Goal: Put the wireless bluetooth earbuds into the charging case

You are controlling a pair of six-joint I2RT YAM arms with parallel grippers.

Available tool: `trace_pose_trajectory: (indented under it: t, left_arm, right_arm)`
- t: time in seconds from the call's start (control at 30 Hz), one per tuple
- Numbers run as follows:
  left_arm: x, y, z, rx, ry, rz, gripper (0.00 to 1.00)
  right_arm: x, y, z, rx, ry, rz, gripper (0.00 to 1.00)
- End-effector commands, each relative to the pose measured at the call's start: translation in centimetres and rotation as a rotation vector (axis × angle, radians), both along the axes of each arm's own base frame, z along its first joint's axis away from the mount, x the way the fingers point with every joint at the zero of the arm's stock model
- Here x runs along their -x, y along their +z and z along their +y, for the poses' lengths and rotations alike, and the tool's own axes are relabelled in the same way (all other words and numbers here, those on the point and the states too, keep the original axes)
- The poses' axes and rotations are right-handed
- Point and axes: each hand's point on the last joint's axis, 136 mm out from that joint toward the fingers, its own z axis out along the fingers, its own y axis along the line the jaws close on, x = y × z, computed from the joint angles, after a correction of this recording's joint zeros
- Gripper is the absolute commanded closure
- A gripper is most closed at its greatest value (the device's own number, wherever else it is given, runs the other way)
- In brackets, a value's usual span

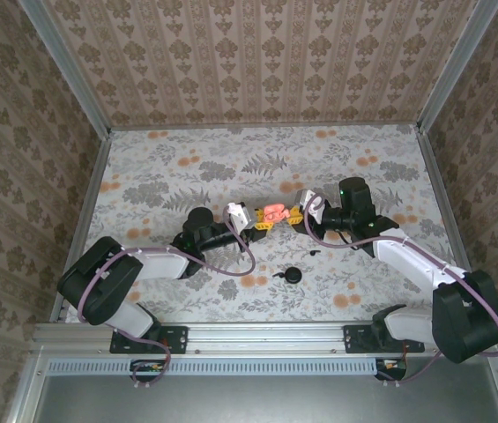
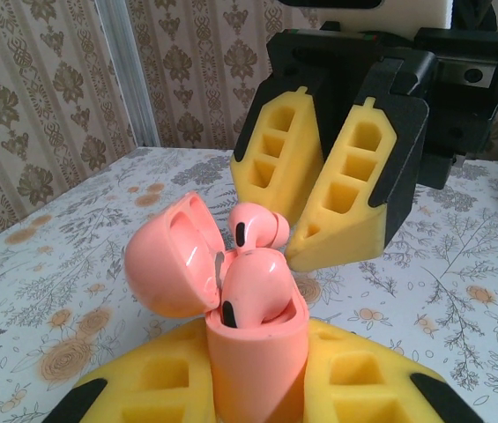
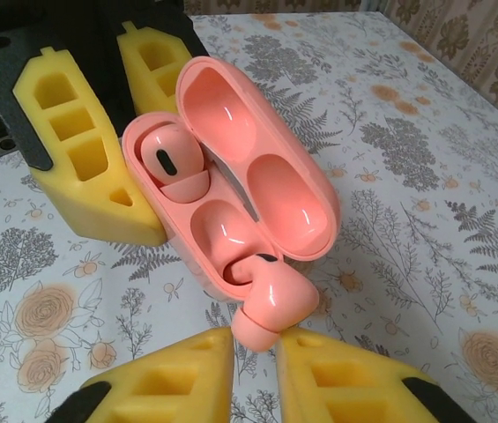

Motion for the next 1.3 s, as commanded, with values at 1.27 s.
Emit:
trace_pose_trajectory:
  t: [1.27]
  left_arm:
    - [-0.70,1.90,0.10,0.032,0.020,-0.029,0.86]
  right_arm:
    - [1.11,1.09,1.82,-0.006,0.101,0.000,0.84]
